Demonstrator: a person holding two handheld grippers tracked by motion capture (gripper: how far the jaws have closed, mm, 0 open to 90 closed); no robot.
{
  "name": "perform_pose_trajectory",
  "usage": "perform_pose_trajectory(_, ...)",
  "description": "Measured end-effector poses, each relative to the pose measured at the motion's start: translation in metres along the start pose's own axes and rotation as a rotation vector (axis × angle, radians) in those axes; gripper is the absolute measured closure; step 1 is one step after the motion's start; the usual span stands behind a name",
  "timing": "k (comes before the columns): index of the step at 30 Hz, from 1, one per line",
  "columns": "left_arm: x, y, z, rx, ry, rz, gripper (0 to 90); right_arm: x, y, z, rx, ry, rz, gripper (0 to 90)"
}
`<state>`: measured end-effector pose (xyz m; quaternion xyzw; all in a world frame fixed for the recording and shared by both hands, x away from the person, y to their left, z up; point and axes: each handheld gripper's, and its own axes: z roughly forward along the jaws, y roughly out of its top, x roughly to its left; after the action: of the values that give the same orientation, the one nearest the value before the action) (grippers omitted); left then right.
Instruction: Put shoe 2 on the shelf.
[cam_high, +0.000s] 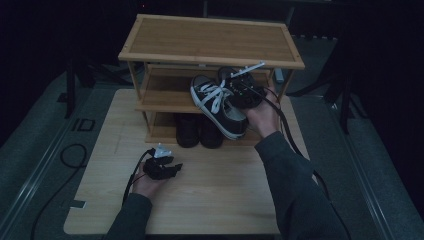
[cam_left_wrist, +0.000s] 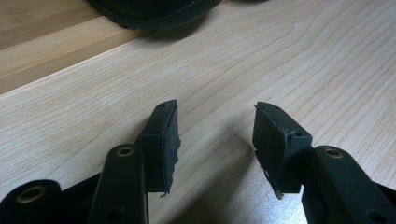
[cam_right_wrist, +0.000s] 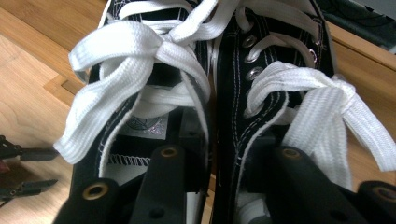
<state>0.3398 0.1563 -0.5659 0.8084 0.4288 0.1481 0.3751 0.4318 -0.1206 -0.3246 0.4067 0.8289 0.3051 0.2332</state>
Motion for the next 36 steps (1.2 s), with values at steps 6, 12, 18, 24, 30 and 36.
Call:
perform_pose_trajectory(6, 0.000, 0.000, 0.000, -0.001, 0.000, -0.002, 50.7, -0.007, 0.000, -0.008, -0.015, 0.006, 0.006, 60.8)
perform_pose_trajectory(12, 0.000, 0.000, 0.000, 0.000, 0.002, 0.001, 50.5, -0.010, -0.001, -0.013, -0.016, 0.029, -0.033, 58.0)
perform_pose_trajectory(18, 0.000, 0.000, 0.000, -0.003, 0.001, -0.001, 50.5, -0.014, -0.004, -0.018, -0.024, 0.057, -0.063, 57.4)
perform_pose_trajectory(24, 0.000, 0.000, 0.000, -0.002, 0.003, 0.001, 50.5, -0.020, -0.005, -0.022, -0.037, 0.092, -0.086, 56.2)
perform_pose_trajectory(30, 0.000, 0.000, 0.000, -0.003, 0.001, -0.002, 50.5, -0.024, -0.007, -0.024, -0.042, 0.116, -0.109, 55.0)
perform_pose_trajectory(36, 0.000, 0.000, 0.000, -0.004, 0.001, -0.002, 50.5, -0.028, -0.008, -0.028, -0.062, 0.145, -0.134, 54.0)
